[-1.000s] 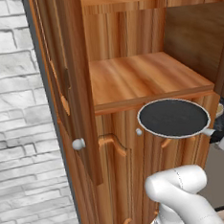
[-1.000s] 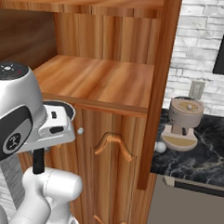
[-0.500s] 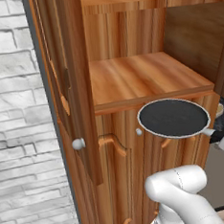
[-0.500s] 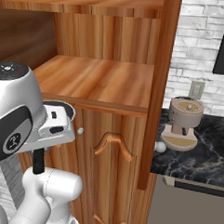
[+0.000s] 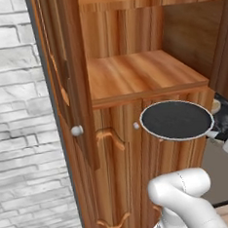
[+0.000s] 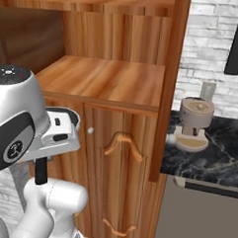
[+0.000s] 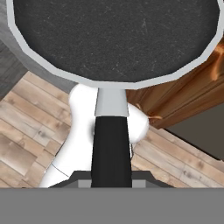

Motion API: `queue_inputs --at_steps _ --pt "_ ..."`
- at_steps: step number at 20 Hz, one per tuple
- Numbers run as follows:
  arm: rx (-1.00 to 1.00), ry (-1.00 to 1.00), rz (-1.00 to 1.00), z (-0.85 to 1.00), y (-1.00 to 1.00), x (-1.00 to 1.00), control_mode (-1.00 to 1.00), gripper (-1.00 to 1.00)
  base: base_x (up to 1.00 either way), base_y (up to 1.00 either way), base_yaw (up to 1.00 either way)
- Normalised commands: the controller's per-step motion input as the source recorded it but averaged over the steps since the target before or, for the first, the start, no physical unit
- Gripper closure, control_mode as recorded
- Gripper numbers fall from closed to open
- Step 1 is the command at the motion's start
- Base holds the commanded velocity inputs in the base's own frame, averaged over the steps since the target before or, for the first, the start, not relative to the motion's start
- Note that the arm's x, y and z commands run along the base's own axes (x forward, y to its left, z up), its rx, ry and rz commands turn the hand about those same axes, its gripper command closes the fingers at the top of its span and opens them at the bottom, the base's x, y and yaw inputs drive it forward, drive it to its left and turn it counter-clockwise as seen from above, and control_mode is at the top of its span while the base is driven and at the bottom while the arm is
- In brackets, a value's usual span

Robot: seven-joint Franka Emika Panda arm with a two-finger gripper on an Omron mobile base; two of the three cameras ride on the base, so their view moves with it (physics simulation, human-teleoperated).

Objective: Retrieve the pan from the cabinet, then place the raw meat into the pan to avoid contamination.

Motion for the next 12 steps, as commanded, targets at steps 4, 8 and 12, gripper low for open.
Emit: queue_inputs --at_steps 4,8,12 --pt "0.0 0.0 0.0 0.0 0.0 0.0 1.0 1.0 -0.34 0.0 0.0" --pt "0.0 0.0 0.0 0.0 0.0 0.0 1.0 1.0 -0.34 0.0 0.0" --pt "0.0 0.0 0.0 0.0 0.0 0.0 1.0 1.0 -0.43 0.0 0.0"
